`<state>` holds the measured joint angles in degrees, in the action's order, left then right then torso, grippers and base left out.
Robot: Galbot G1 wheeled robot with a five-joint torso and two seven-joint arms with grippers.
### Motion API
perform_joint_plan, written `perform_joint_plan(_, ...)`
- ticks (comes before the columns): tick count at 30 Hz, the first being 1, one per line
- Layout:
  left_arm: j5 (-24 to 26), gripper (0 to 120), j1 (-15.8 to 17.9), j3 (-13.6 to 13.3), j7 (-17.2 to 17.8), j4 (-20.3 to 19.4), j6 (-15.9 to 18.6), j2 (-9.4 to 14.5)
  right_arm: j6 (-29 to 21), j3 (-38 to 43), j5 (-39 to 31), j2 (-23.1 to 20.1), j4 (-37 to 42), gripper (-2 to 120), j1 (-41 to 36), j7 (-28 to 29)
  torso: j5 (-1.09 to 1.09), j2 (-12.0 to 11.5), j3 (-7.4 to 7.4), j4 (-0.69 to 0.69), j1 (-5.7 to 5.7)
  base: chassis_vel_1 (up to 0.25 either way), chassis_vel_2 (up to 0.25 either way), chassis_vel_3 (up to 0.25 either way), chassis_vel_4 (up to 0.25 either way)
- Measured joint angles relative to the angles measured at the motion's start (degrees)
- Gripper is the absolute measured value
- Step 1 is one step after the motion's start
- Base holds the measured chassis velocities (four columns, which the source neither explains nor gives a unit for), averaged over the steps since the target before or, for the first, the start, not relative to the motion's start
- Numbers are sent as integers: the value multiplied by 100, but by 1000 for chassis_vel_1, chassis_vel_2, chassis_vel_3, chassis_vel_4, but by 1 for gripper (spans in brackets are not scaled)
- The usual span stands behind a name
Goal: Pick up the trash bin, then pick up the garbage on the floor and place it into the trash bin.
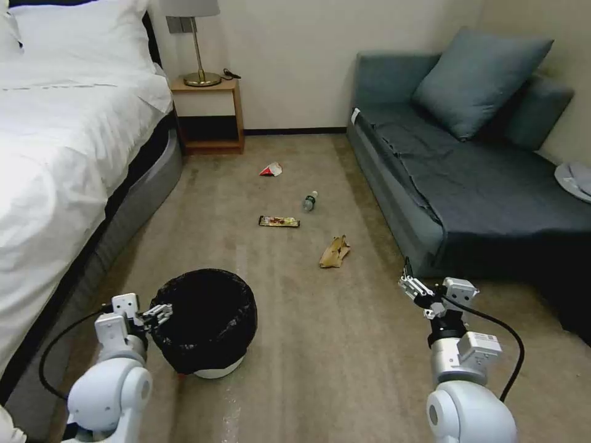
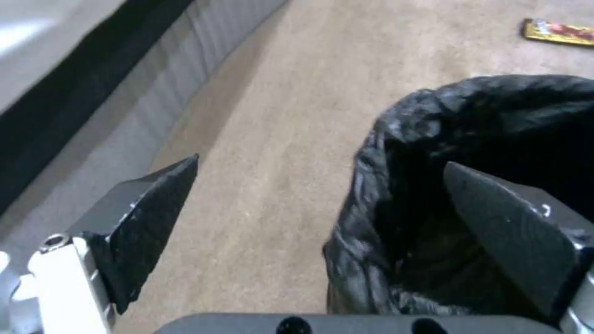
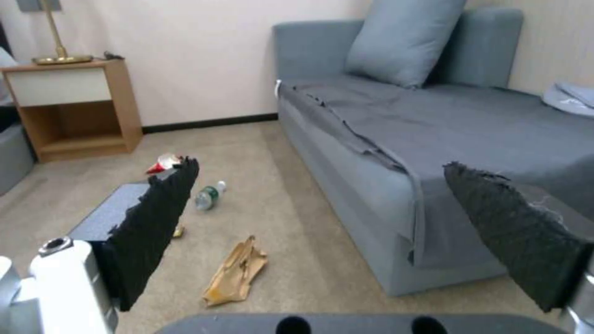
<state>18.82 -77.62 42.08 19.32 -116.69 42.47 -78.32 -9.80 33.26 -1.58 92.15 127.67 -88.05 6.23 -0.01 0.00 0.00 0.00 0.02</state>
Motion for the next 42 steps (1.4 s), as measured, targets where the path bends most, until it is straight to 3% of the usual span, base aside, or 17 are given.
perform_joint_plan(3,131,100,227,-15,72,316,12,50,3,-11,10,0,0,100,-1,-2,0,0,0,0,0,0,0,0,0)
perform_joint_plan(6,329,100,607,-82,146,887,13,153,9,-13,23,0,17,100,-8,-7,0,0,0,0,0,0,0,0,0)
perform_joint_plan(14,635,100,959,-283,264,1588,0,295,11,-9,45,-1,79,100,-29,-11,0,0,0,0,0,0,0,0,0)
perform_joint_plan(20,706,100,947,-449,282,1629,-14,317,11,-9,69,-1,108,100,-40,-15,1,0,0,0,0,0,0,0,0)
perform_joint_plan(32,760,97,752,-484,283,1497,-31,345,16,-28,82,-1,154,100,-49,-19,2,0,0,0,0,0,0,0,0)
perform_joint_plan(37,798,89,689,-472,245,1439,-32,366,17,-30,88,-1,193,100,-73,-20,1,0,0,0,0,0,0,0,0)
perform_joint_plan(42,868,74,640,-466,214,1368,-32,354,23,-36,107,-1,222,100,-110,-20,0,0,0,0,0,0,0,0,0)
